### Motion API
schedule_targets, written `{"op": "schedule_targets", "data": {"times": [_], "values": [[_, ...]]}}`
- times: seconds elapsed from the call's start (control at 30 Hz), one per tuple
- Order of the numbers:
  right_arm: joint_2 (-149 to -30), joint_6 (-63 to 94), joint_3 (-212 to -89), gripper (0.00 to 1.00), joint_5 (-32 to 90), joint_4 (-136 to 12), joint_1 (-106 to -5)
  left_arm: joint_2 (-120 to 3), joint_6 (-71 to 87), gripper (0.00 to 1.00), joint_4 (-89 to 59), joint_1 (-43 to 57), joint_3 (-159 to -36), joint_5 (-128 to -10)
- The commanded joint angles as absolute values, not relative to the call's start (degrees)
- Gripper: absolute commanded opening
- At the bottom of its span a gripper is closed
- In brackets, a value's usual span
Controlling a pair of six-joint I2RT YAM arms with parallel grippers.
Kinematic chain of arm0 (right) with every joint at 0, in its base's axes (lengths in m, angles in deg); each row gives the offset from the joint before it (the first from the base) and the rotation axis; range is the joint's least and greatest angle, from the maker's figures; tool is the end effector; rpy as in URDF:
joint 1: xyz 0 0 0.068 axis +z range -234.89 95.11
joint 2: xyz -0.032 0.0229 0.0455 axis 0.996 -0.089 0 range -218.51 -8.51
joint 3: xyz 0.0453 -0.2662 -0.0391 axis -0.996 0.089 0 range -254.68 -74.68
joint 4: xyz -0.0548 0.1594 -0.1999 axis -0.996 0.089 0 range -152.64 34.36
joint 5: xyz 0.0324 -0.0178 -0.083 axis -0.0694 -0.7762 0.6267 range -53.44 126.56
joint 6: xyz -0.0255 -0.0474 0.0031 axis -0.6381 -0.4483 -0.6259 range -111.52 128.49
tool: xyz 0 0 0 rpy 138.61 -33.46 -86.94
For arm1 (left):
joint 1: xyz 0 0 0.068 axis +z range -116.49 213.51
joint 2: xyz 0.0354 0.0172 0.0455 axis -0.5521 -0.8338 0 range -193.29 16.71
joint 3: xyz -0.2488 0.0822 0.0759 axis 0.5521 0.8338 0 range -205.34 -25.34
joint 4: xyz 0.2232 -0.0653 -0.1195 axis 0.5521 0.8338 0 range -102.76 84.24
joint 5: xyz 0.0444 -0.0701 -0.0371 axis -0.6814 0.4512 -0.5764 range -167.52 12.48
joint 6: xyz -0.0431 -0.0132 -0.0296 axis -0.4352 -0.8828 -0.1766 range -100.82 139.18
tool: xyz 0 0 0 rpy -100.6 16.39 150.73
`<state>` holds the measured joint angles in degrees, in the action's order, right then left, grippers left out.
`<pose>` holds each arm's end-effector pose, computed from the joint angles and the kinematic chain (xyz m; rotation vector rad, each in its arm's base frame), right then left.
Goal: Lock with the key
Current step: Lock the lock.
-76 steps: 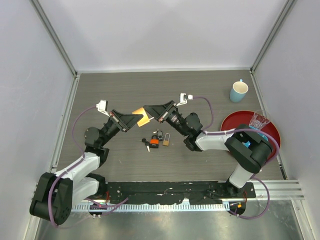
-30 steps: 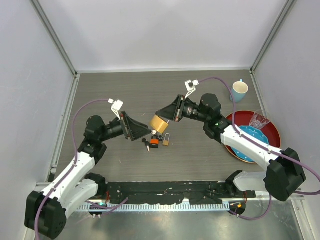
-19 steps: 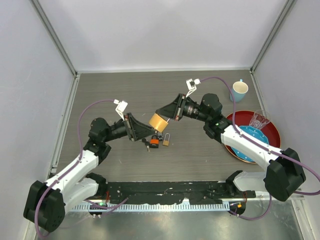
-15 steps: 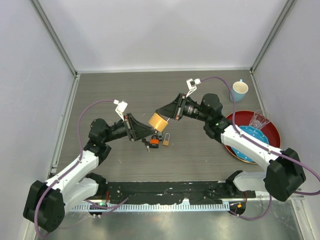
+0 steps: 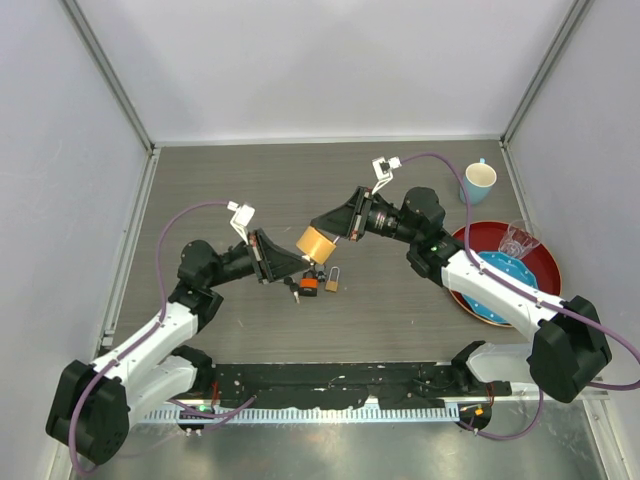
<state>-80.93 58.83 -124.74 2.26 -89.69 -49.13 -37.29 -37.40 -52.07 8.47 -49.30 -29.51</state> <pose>0.2258 0.1873 0.3359 -0.3400 1.7125 1.6002 0.1731 -0.1102 0.2722 0.3555 1.6892 -1.6913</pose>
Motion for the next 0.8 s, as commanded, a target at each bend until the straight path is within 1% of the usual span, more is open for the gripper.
{"op": "schedule_targets", "data": {"times": [0.0,0.2,0.57,0.77], "values": [[-79.79,60.25,-127.59,0.02,2.2,-97.36,-49.39,-36.03,-36.81,0.0,-54.6,8.37,-48.45,-29.36],[-79.88,60.34,-127.68,0.02,2.46,-97.53,-49.39,-33.75,-37.16,0.0,-53.46,8.29,-46.61,-29.88],[-80.05,60.25,-127.76,0.02,2.55,-98.23,-49.48,-28.21,-39.0,0.0,-53.81,8.2,-39.76,-32.26],[-79.97,59.55,-127.85,0.02,2.29,-97.36,-49.65,-24.08,-37.87,0.0,-49.86,8.29,-37.56,-32.52]]}}
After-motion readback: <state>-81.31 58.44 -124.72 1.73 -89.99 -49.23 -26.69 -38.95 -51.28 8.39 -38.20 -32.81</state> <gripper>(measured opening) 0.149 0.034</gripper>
